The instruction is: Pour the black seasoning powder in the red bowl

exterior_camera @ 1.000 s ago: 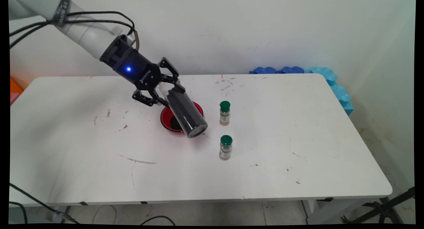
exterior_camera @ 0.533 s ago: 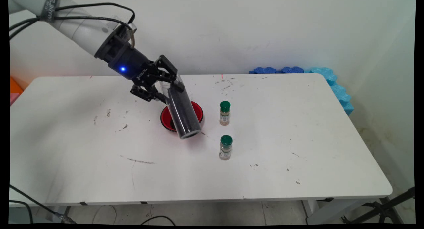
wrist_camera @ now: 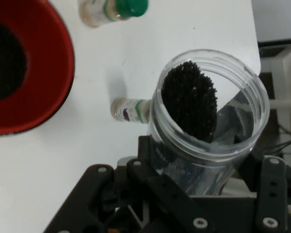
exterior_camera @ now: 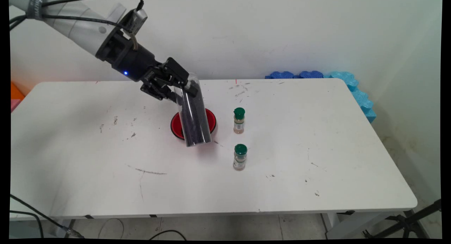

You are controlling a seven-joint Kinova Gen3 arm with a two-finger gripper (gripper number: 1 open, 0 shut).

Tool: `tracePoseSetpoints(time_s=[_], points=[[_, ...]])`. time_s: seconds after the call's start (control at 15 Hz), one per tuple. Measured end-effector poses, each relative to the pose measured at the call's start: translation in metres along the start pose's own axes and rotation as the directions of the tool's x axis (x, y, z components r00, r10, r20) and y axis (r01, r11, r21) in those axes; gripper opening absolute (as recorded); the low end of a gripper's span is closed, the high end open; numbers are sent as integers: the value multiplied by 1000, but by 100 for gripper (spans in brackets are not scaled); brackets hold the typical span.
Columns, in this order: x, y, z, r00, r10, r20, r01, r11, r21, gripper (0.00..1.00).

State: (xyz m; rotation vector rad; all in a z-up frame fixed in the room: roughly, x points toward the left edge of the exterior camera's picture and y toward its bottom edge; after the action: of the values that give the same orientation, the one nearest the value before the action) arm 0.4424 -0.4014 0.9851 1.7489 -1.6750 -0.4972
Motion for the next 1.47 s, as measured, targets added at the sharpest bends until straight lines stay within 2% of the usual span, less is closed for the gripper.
tracePoseSetpoints(time_s=[0.2,0.33,0.47,0.6,0.67,0.73,0.8,0.87,1.0,1.27,1.33,1.4,1.47], points=[[-5,6,-1,995,97,-11,-97,995,-3,0],[-5,8,-2,984,177,-21,-177,984,-5,0],[-6,9,-3,955,295,-34,-295,956,-5,0],[-6,10,-3,910,411,-42,-412,911,-1,0],[-6,9,-3,894,445,-45,-445,895,0,0],[-6,10,-3,869,492,-52,-493,870,0,0],[-6,10,-3,851,522,-57,-523,853,1,0],[-6,10,-3,824,563,-66,-564,825,2,0],[-5,11,-2,753,653,-80,-655,756,9,0],[-13,16,-3,615,784,-85,-785,619,22,0],[-14,17,-3,596,799,-83,-800,600,23,0],[-16,18,-3,569,818,-81,-820,572,26,0],[-18,18,-3,552,830,-80,-831,555,27,0]])
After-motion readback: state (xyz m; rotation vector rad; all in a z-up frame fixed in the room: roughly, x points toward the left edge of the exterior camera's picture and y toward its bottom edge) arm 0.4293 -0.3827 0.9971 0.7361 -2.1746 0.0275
